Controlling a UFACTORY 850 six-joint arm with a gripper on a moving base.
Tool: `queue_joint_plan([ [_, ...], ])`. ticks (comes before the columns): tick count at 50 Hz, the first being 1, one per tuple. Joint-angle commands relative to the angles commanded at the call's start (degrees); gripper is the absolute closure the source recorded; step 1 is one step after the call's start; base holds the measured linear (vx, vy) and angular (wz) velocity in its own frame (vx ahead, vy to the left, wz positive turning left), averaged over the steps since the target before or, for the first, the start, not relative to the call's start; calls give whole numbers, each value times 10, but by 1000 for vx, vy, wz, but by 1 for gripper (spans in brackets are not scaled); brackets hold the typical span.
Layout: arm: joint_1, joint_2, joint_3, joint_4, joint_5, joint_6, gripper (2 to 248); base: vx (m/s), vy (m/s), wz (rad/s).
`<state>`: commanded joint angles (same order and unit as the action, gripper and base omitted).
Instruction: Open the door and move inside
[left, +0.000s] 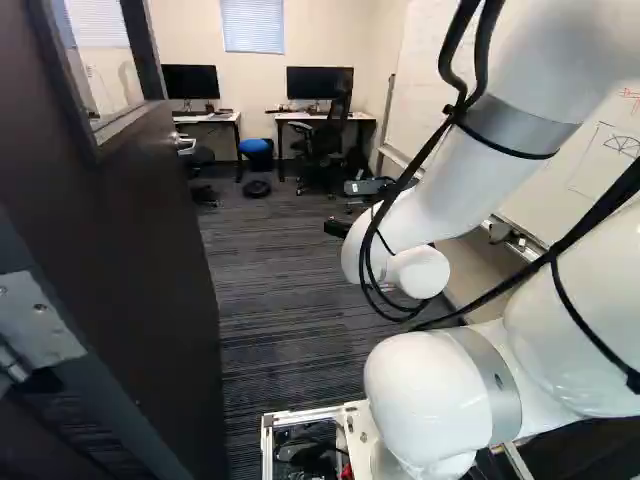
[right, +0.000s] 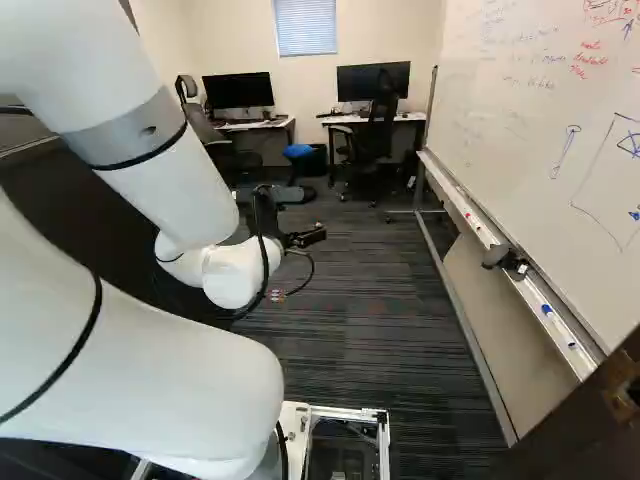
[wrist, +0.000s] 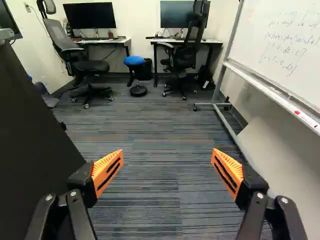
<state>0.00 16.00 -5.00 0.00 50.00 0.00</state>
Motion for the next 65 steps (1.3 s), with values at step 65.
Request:
queue_joint_plan([
  [65,0,0,0,0,0,0,3,212,7,9],
])
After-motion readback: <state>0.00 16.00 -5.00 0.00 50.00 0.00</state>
